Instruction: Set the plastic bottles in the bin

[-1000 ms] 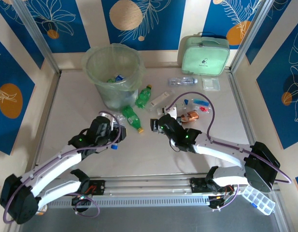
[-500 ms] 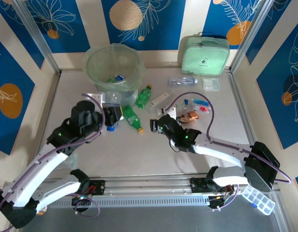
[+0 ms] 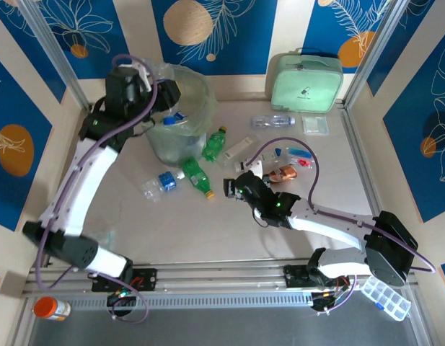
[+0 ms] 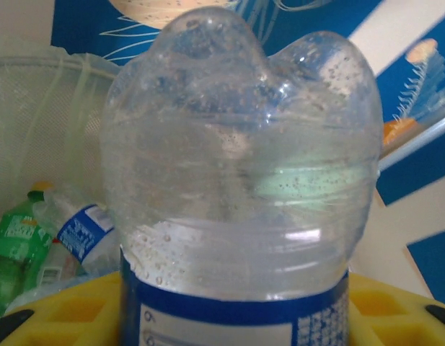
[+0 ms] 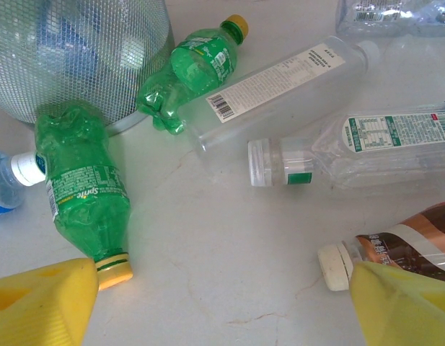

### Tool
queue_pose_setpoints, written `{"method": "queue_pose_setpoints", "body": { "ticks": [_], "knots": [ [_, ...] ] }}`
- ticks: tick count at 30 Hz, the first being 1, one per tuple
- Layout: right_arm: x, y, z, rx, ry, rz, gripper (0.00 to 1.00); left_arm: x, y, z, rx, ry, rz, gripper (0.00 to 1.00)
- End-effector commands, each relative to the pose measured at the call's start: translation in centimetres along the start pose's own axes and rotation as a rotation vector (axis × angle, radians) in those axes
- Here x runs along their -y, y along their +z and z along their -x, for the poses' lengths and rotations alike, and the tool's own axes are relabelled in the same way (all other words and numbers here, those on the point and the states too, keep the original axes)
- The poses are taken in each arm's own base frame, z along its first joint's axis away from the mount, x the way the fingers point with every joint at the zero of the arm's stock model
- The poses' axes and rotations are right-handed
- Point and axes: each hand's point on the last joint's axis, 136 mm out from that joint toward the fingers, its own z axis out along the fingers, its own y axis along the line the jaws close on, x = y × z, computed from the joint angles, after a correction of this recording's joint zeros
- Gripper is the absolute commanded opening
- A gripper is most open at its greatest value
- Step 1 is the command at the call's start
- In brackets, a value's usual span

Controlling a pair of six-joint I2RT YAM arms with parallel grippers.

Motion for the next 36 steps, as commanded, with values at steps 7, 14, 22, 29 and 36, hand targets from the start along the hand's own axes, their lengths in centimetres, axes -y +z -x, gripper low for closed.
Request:
{"method": "queue_pose_setpoints", "body": {
  "ticks": [7,14,22,29,36],
  "knots": [
    [-0.6,-0.2,1.6,0.045,0.0,-0.014,0.91,-4.5,7.3,-0.5,-0.143,-0.186,0.16,0.28],
    [-0.8,0.0,1.5,0.037,-0.007,-0.012,0.91,-8.4,11.4,-2.1,-0.174,-0.246,0.249,0.28],
    [-1.5,0.4,1.1,0.019,-0.045,-0.017,0.92,-12.8,14.3,-6.2,-0.273,-0.217,0.38,0.38],
    [-1.9,0.8,0.8,-0.003,-0.065,-0.027,0.92,-14.7,16.0,-8.8,-0.306,-0.241,0.398,0.65],
    [-2.0,0.8,0.9,-0.001,-0.065,-0.026,0.93,-14.9,16.5,-9.7,-0.335,-0.239,0.39,0.81]
  ]
}}
